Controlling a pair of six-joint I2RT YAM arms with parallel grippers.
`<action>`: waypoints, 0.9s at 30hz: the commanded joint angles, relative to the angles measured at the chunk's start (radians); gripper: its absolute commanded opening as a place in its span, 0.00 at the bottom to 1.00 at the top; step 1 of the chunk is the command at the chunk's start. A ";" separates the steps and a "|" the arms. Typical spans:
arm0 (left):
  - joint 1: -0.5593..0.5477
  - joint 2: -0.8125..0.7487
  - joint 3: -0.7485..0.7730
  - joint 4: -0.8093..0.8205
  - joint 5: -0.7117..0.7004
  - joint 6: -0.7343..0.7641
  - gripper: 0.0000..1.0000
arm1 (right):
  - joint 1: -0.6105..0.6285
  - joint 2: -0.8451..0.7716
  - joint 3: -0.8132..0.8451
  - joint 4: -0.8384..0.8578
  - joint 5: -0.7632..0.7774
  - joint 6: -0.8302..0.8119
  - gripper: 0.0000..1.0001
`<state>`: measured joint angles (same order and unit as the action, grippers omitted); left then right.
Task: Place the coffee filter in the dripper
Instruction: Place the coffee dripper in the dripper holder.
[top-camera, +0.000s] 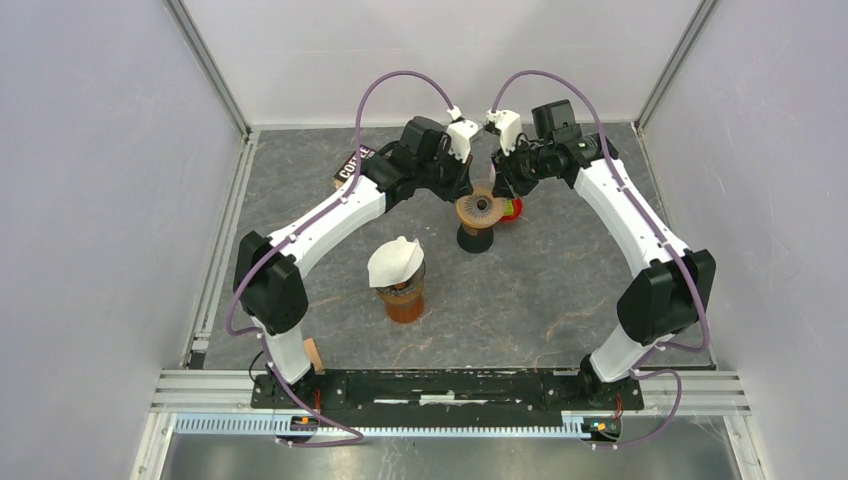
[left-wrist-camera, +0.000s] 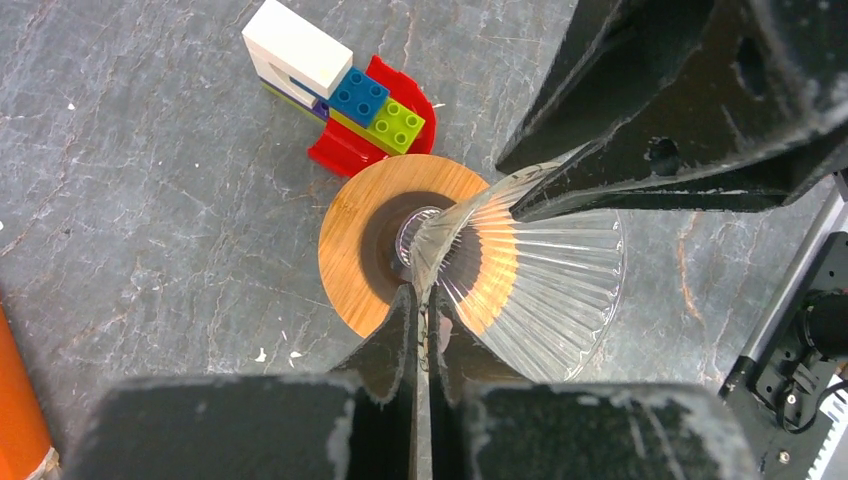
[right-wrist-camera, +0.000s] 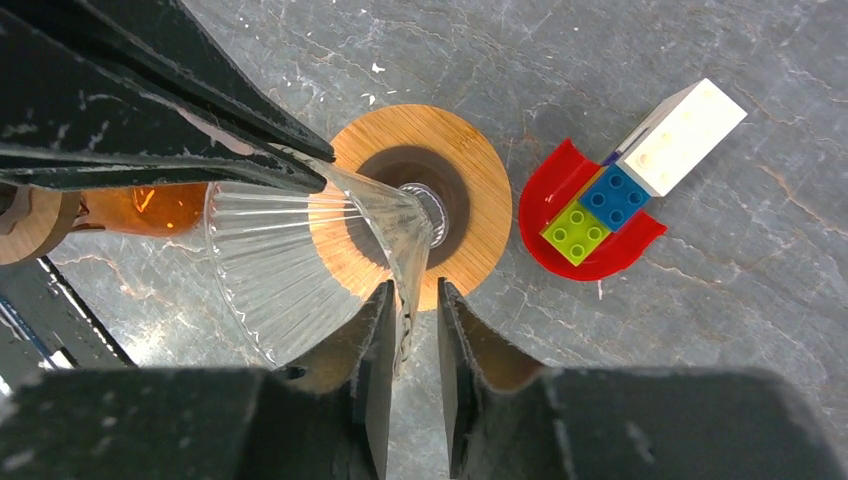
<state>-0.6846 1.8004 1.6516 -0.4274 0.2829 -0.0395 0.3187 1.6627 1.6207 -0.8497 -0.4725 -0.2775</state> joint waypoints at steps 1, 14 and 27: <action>-0.009 0.007 0.068 -0.046 0.027 -0.048 0.02 | 0.004 -0.089 -0.017 0.075 0.006 -0.078 0.31; -0.007 0.013 0.099 -0.085 0.026 -0.065 0.02 | -0.029 -0.197 -0.098 0.149 0.018 -0.136 0.55; -0.002 0.081 0.202 -0.210 0.005 -0.134 0.02 | 0.009 -0.323 -0.174 0.024 -0.122 -0.589 0.62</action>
<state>-0.6872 1.8565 1.7920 -0.6044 0.2855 -0.0990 0.3027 1.3754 1.4536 -0.7704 -0.5636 -0.6811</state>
